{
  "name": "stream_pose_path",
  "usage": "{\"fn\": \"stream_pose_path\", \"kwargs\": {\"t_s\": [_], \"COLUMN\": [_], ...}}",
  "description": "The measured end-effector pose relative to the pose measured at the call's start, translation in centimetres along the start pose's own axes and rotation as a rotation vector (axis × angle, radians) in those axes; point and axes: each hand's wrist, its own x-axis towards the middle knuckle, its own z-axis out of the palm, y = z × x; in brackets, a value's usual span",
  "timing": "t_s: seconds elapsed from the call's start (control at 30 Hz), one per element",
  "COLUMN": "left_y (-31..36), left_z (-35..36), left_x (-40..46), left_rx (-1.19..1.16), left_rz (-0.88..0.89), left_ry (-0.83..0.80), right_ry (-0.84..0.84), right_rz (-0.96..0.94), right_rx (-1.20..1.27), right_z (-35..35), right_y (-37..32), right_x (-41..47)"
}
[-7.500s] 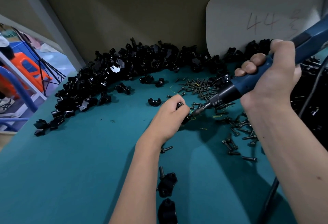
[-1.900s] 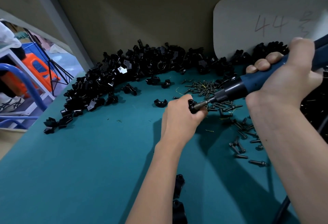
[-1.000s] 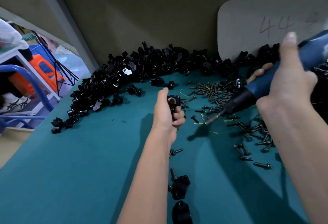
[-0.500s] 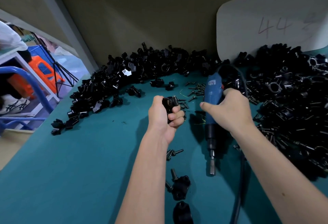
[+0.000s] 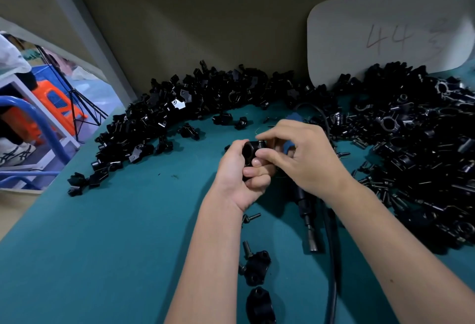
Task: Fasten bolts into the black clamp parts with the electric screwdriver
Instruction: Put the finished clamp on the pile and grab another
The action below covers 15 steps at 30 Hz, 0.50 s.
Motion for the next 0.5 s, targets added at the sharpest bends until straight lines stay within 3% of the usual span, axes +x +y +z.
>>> {"fn": "stream_pose_path", "kwargs": {"t_s": [0.17,0.33,0.5], "left_y": [-0.1,-1.1,-1.5], "left_z": [0.3,1.0,1.2], "left_x": [-0.3,-0.1,0.2], "left_rx": [0.127,0.234,0.386], "left_rz": [0.012,0.106,0.277], "left_ry": [-0.020,0.008,0.023], "right_ry": [0.051,0.043,0.107], "right_rz": [0.040,0.325,0.448], "right_rx": [0.050,0.303,0.330], "right_z": [0.4,-0.5,-0.5], "right_y": [-0.3,0.7,0.9], "right_x": [0.0,-0.1,0.0]}}
